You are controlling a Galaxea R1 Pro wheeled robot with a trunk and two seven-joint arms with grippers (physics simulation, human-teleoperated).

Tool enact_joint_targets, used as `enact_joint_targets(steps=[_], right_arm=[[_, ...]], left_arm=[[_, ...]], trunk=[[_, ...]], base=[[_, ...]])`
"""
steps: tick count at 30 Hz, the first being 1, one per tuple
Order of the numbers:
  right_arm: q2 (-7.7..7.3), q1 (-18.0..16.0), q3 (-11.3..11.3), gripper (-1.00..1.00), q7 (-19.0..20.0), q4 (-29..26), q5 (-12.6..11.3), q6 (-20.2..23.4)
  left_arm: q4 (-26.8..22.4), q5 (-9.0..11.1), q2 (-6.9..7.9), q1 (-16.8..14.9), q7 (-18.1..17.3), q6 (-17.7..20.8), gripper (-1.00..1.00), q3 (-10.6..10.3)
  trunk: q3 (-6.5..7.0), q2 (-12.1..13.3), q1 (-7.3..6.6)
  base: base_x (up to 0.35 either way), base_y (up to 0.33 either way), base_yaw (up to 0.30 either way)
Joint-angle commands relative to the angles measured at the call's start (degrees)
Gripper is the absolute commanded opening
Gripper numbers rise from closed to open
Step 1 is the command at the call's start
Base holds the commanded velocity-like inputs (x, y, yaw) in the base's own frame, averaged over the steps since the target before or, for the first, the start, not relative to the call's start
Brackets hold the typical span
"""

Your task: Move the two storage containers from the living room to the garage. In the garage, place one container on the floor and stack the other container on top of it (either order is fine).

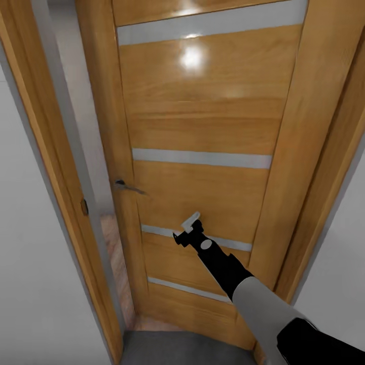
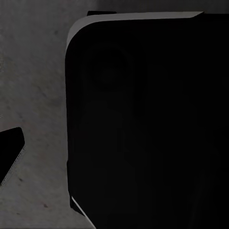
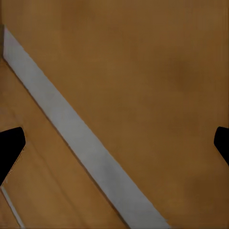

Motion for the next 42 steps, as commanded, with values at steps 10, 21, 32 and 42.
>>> enact_joint_targets(steps=[10, 21, 32, 42], right_arm=[[0.0, -3.61, -0.08, 1.0, -7.09, 3.5, 1.08, 6.79], [0.0, -9.45, -0.09, 1.0, -11.07, 6.68, 0.91, 15.17], [0.0, -10.05, -0.08, 1.0, -11.62, 7.71, 1.06, 19.05], [0.0, -13.82, -0.24, 1.0, -14.95, 14.96, 0.83, 19.91]], left_arm=[[-0.04, 0.15, -0.05, 0.0, 0.0, -0.13, 1.0, 0.04], [-0.04, 0.15, -0.05, 0.0, 0.0, -0.12, 1.0, 0.06], [-0.04, 0.14, -0.05, 0.0, 0.0, -0.15, 1.0, 0.06], [-0.04, 0.14, -0.05, 0.0, 0.0, -0.21, 1.0, 0.06]], trunk=[[-0.06, -0.01, 0.04], [-0.06, -0.01, 0.04], [-0.06, -0.01, 0.04], [-0.06, -0.01, 0.04]], base=[[0.32, 0.0, 0.0], [0.32, 0.0, 0.0], [0.31, 0.0, 0.0], [0.113, 0.0, 0.0]])
